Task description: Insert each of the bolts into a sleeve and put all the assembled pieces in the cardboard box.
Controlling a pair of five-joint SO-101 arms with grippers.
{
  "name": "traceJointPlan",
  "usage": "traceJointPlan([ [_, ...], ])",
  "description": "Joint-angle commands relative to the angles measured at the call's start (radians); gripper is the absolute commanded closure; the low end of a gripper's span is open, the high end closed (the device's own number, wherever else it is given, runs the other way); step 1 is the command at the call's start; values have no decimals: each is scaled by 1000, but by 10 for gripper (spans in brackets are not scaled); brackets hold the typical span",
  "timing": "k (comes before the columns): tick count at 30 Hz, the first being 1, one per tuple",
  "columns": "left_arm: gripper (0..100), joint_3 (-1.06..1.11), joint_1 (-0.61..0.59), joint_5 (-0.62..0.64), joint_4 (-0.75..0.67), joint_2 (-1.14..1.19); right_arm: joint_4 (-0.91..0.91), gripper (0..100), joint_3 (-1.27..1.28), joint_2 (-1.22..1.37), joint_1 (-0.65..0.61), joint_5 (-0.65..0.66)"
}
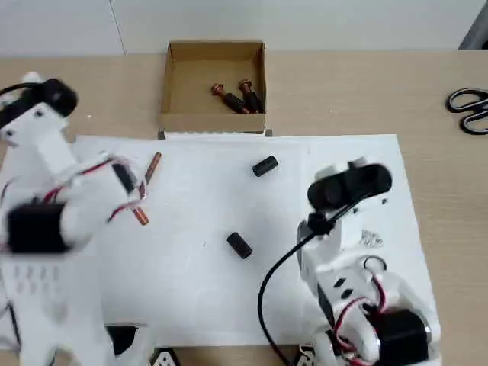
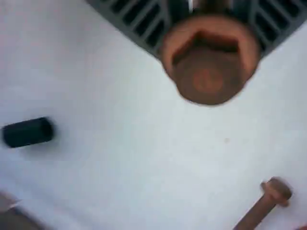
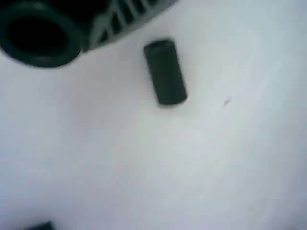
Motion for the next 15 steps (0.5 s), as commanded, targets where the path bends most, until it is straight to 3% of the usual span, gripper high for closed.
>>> traceJointPlan([
  [1, 995, -42, 8, -6, 14, -169, 62, 996, -49, -79, -10, 43],
  [8, 995, 41, -12, -107, 14, -499, 94, 996, -35, -236, -10, 107],
  [15, 995, 329, -227, -275, -43, -862, 64, 996, 31, -282, -10, 129],
])
